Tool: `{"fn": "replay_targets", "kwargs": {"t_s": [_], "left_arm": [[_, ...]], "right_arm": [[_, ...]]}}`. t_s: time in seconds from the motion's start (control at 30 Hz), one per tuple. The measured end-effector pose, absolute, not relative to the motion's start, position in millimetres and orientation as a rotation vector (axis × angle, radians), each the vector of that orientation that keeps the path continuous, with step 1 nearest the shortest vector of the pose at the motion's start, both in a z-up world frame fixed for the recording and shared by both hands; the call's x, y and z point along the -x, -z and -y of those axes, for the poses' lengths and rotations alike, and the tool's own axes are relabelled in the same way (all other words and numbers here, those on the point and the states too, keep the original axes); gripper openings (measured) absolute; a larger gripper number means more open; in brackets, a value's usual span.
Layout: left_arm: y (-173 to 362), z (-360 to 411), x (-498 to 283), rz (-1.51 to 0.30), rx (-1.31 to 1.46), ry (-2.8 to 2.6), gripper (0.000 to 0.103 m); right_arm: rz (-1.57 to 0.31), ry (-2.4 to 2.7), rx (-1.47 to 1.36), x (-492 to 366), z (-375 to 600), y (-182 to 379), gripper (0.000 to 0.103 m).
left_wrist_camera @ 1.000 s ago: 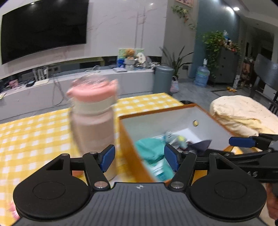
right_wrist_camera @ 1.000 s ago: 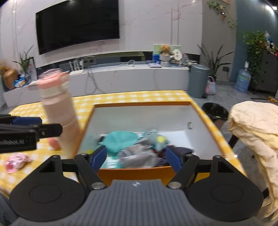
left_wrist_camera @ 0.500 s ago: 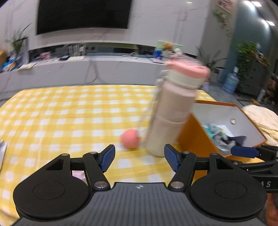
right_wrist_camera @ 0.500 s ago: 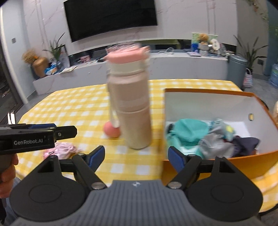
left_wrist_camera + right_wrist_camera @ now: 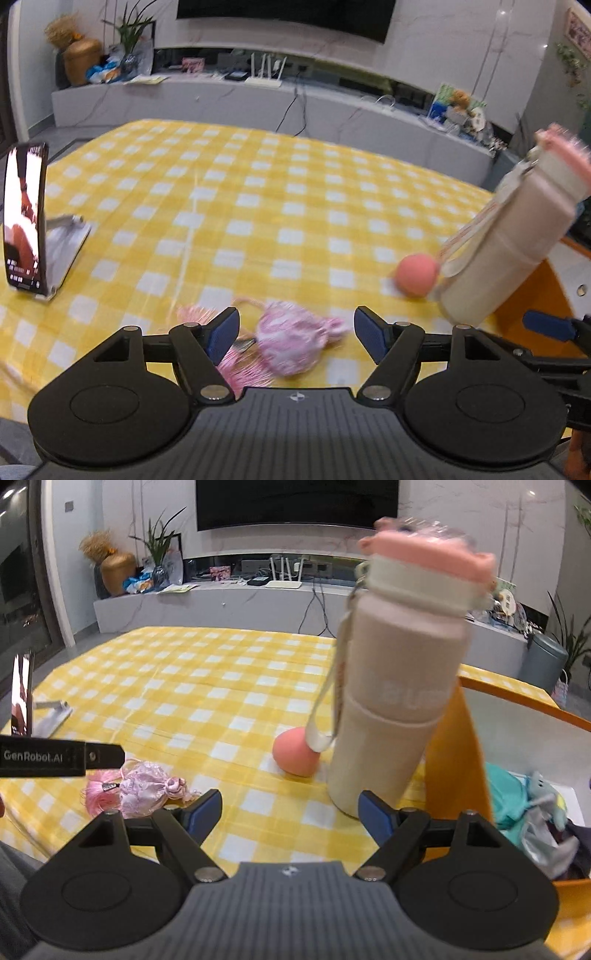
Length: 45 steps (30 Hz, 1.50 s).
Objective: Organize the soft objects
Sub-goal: 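Move both tools back over the pink pouch and pink ball, then grasp the pink embroidered pouch with the left tool while the right tool grasps the pink ball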
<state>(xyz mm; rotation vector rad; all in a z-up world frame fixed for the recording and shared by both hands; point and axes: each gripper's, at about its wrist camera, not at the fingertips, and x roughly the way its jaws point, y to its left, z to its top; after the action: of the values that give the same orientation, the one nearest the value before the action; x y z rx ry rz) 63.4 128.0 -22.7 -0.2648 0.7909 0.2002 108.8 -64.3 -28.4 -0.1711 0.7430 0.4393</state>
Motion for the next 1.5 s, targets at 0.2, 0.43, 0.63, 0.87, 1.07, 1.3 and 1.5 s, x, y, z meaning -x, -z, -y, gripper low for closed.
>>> {"fn": "replay_targets", "kwargs": {"t_s": [0.2,0.43,0.63,0.87,1.07,1.3,1.5], "left_arm": [[46,-129,-73,-0.840,0.213,-0.228,0.085],[72,-122,-97,-0.879,0.200,-0.211,0.081],[89,-139,-98,-0.911,0.344,-0.209,0.075],[82,-136,-97,-0.891,0.358,-0.184,0.047],[59,-123,-104,-0.874,0.296,-0.175,0.046],[44,-124,-118,-0.824,0.254,-0.196,0.046],[59,-133,-120,-0.843,0.281,-0.207,0.047]], "right_arm": [[-0.768,-0.471,0.221,-116,44,54,0.080],[-0.747,-0.498,0.278,-120,31,63,0.080],[-0.782,-0.498,0.288,-124,29,74,0.080],[-0.767,-0.494,0.306,-122,27,75,0.079],[-0.670,-0.460,0.429,-120,7,70,0.078],[-0.618,-0.405,0.540,-140,-20,84,0.068],[-0.615,-0.345,0.567,-164,-30,98,0.065]]}}
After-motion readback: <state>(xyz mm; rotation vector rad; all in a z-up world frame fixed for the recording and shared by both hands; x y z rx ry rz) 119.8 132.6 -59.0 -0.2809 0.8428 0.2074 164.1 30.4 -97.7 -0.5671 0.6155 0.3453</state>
